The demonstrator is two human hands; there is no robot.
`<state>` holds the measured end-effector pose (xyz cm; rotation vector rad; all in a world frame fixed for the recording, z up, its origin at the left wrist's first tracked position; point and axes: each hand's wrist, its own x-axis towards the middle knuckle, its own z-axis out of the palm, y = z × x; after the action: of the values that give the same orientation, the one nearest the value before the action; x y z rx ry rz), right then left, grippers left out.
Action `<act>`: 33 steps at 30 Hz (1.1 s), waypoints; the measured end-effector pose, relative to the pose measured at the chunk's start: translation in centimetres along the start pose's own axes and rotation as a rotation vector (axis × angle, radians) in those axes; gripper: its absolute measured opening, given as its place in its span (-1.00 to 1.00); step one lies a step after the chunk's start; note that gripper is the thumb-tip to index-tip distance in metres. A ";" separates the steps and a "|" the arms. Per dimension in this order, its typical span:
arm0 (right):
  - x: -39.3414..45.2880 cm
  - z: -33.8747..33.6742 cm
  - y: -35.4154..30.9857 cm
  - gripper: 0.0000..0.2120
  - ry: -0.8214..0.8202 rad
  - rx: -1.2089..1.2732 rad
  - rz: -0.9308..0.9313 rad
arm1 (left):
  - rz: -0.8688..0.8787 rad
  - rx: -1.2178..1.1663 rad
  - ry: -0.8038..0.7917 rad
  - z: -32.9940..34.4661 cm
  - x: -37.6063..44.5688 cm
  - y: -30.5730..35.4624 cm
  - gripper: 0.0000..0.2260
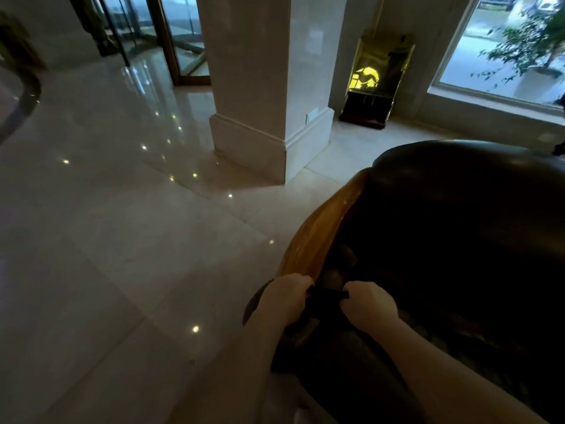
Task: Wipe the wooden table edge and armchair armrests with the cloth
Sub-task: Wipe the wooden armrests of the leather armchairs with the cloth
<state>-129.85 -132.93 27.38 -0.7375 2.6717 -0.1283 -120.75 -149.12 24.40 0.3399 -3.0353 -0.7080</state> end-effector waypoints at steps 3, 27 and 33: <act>2.0 0.8 -0.7 -0.88 -0.011 0.032 0.032 | -0.010 -0.023 -0.035 0.6 1.6 -2.2 -0.88; 21.4 6.7 -2.8 -0.86 -0.259 0.327 0.343 | 0.086 -0.088 -0.463 5.1 20.9 -14.5 -0.77; 25.9 8.2 -2.6 -0.88 -0.179 0.398 0.446 | 0.110 -0.217 -0.334 8.6 25.6 -17.6 -0.77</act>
<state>-146.23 -148.38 11.87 -0.0250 2.4556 -0.4352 -142.56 -166.16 7.88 0.0525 -3.1980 -1.1799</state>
